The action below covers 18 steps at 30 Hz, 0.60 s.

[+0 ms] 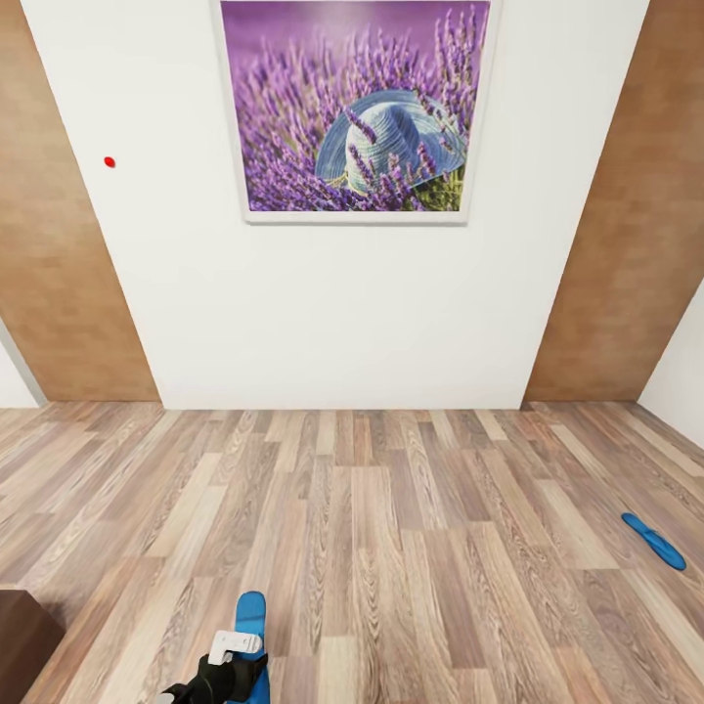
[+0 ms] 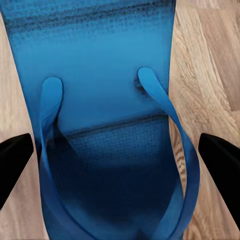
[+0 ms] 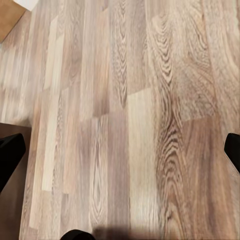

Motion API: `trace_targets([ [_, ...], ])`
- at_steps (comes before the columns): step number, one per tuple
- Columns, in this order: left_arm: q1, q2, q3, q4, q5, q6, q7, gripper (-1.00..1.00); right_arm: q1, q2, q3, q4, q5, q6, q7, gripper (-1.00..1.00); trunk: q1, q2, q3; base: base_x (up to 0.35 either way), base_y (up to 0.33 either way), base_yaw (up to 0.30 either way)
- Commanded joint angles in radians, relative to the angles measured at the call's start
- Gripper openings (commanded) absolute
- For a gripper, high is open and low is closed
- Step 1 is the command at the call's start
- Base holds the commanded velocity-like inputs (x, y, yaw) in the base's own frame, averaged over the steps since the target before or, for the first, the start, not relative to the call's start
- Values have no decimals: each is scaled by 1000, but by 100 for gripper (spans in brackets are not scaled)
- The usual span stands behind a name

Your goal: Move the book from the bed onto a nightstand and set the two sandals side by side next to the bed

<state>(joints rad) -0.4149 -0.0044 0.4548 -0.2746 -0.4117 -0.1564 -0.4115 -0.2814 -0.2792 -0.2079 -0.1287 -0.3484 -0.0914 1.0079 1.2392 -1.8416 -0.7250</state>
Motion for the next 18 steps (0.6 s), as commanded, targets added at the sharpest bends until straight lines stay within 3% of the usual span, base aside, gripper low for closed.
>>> trace_targets([
  [1, -1, 0, 8, 0, -10, -5, -4, -100, -1, 0, -5, 1, 6, -7, 2, 100, 0, 0, -1, 329, 0, 0],
  [18, -1, 0, 8, 0, -10, -5, -4, -100, -1, 0, -5, 1, 6, -7, 4, 100, 0, 0, -1, 333, 0, 0],
])
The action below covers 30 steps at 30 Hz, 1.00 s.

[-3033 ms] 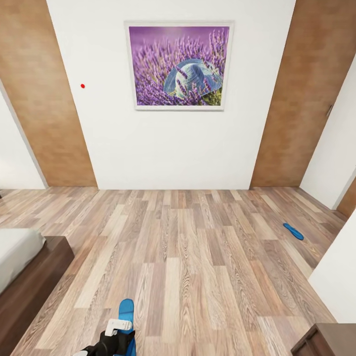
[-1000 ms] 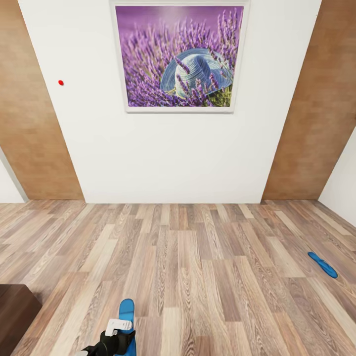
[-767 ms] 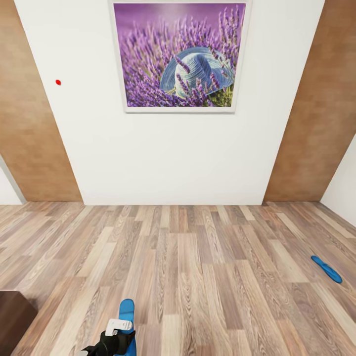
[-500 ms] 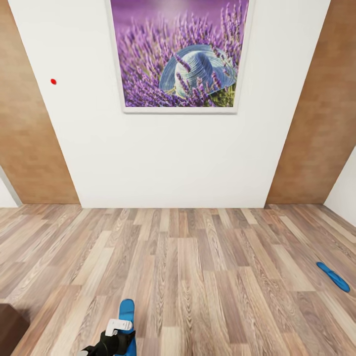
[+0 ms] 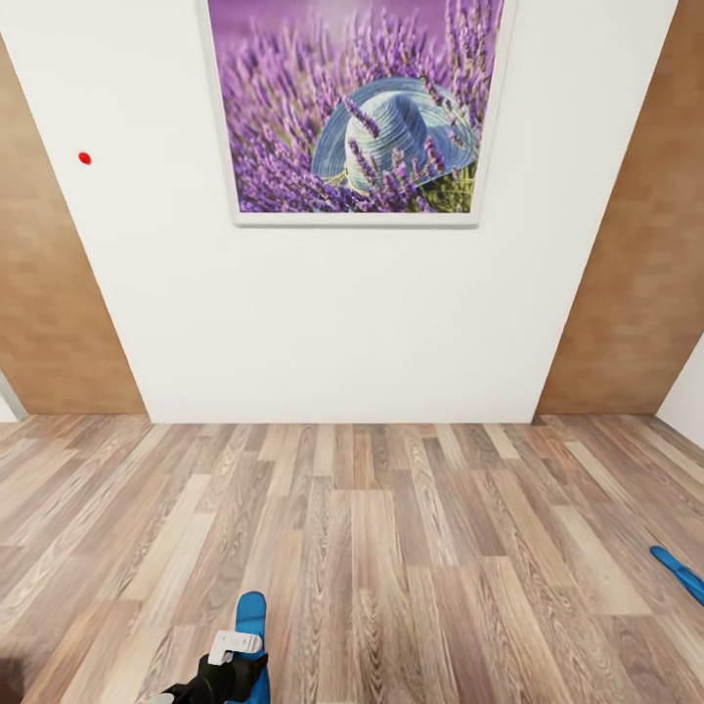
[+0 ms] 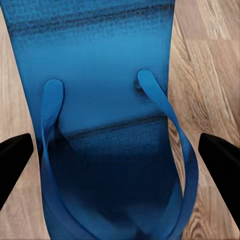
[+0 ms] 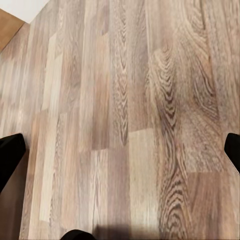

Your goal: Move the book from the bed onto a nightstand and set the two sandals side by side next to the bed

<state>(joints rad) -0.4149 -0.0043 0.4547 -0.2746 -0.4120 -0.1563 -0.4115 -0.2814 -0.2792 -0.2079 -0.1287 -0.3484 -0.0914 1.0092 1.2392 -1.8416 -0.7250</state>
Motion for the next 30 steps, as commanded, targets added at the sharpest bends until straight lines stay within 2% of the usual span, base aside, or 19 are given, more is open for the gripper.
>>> trace_targets([
  [1, -1, -1, 9, 0, -10, -5, -4, -100, -1, 0, -5, 1, 6, -7, 3, 100, 0, 0, -1, 333, 0, 0],
  [8, -1, -1, 9, 0, -10, -5, -4, -100, -1, 0, -5, 1, 6, -5, 5, 100, 0, 0, -1, 333, 0, -85],
  [30, -1, -2, 9, 0, -10, -5, -4, -100, -1, 0, -5, 1, 6, -5, 4, 100, 0, 0, -1, 333, 0, -277],
])
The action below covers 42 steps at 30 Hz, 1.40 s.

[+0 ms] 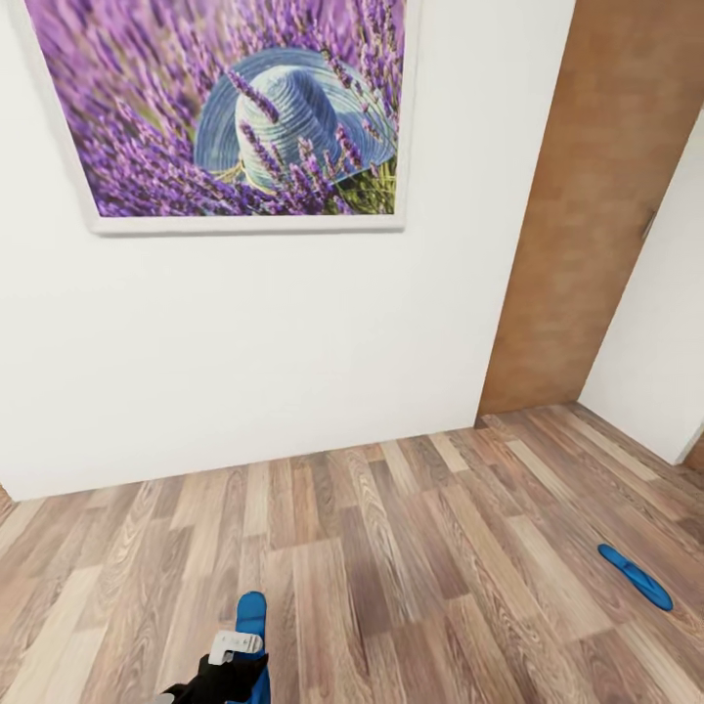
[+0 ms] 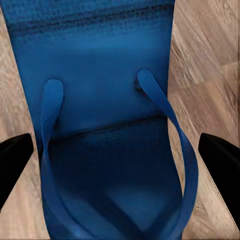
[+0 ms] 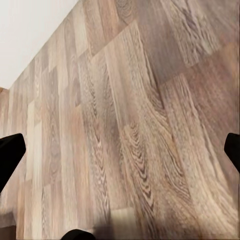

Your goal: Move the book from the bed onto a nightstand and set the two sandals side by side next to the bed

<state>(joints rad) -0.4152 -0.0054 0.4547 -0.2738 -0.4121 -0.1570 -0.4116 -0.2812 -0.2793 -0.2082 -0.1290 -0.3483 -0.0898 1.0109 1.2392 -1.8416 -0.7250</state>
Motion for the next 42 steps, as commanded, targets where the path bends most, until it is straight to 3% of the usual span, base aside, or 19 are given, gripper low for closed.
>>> trace_targets([
  [1, 0, -1, 9, -1, -10, -4, -4, -100, -1, 0, -5, 2, 6, -7, 3, 100, 0, 0, -1, 333, 0, -282],
  [42, 0, 0, 9, -1, -10, -4, -4, -100, -1, 0, -5, 2, 6, -7, 3, 100, 0, 0, -1, 332, 0, -282],
])
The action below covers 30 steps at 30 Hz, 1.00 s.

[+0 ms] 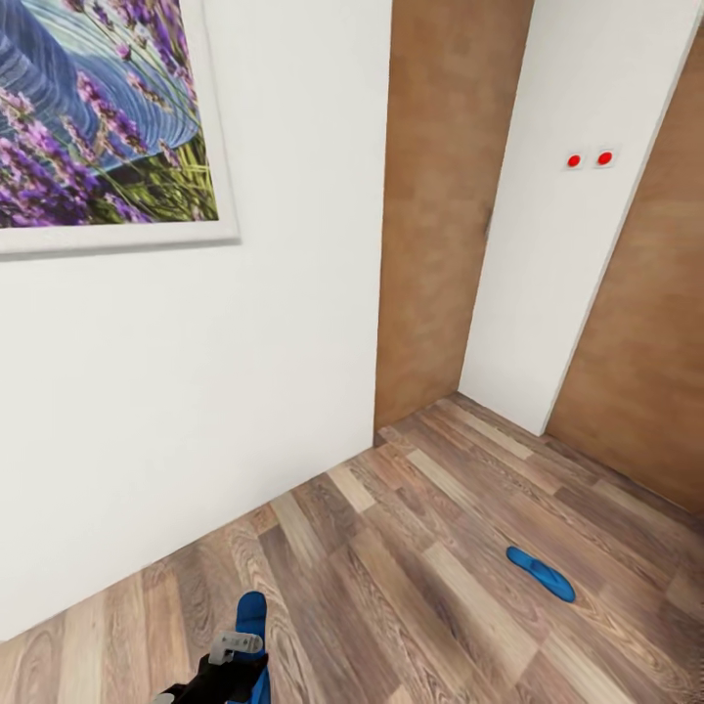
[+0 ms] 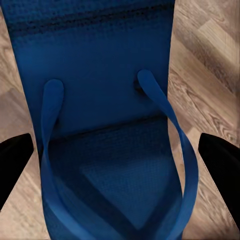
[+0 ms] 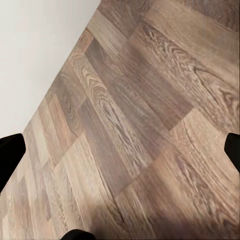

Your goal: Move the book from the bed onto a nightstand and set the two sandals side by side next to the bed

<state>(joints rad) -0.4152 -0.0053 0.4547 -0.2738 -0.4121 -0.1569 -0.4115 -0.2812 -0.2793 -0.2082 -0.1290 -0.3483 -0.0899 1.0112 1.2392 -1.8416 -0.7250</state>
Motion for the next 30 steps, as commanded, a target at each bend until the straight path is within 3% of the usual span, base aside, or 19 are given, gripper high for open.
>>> trace_targets([
  [1, 0, -1, 9, -1, -10, -4, -4, -100, -1, 0, -5, 2, 6, -7, 3, 100, 0, 0, -1, 305, 0, -282],
  [30, 0, -1, 9, -1, -10, -4, -4, -100, -1, 0, -5, 2, 6, -7, 3, 100, 0, 0, -1, 25, 0, -282],
])
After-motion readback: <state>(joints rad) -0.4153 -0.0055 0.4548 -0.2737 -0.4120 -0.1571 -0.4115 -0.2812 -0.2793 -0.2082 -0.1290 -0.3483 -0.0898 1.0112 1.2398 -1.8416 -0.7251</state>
